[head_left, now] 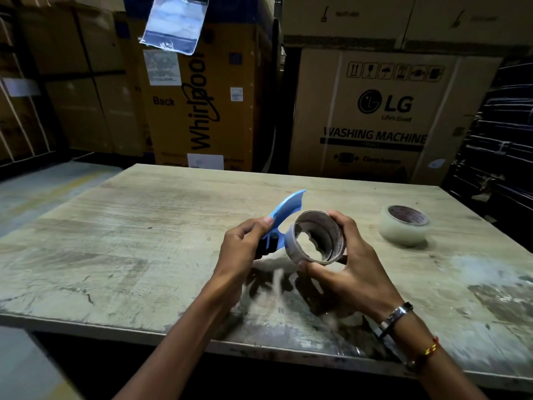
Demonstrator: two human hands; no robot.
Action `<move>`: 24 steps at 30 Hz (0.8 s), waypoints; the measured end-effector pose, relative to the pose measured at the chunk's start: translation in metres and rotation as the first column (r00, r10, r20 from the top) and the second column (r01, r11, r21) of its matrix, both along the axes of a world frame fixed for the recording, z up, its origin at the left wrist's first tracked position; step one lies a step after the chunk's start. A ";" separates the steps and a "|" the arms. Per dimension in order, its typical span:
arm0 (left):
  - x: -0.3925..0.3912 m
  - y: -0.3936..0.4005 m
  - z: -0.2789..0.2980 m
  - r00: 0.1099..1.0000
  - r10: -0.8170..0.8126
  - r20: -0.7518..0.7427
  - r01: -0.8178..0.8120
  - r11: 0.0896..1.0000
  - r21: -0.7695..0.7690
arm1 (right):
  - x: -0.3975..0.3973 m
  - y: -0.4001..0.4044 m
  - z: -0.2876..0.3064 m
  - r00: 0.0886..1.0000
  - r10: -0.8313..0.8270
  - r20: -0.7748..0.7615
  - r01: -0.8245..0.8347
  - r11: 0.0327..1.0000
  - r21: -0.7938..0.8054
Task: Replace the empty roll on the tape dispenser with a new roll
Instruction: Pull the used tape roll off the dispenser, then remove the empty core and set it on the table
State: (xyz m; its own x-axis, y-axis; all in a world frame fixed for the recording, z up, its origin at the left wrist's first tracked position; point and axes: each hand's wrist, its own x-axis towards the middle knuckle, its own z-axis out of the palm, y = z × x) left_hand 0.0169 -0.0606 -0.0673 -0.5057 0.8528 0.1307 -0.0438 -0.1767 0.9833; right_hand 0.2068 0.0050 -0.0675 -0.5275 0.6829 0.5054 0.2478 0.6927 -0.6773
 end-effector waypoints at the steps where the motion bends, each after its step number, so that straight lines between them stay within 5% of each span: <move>1: 0.000 0.000 0.000 1.000 0.014 0.001 -0.014 1.000 -0.011 | 0.000 0.000 0.001 1.000 0.003 -0.007 -0.004 1.000 -0.022; 17: -0.013 0.006 -0.014 0.973 -0.132 -0.188 0.120 0.990 -0.076 | 0.001 0.002 -0.005 0.998 -0.018 -0.059 0.008 0.987 -0.163; 24: -0.021 0.011 -0.017 0.827 -0.006 -0.562 -0.097 0.983 -0.154 | 0.006 0.001 -0.009 0.974 0.002 -0.227 -0.094 0.914 -0.394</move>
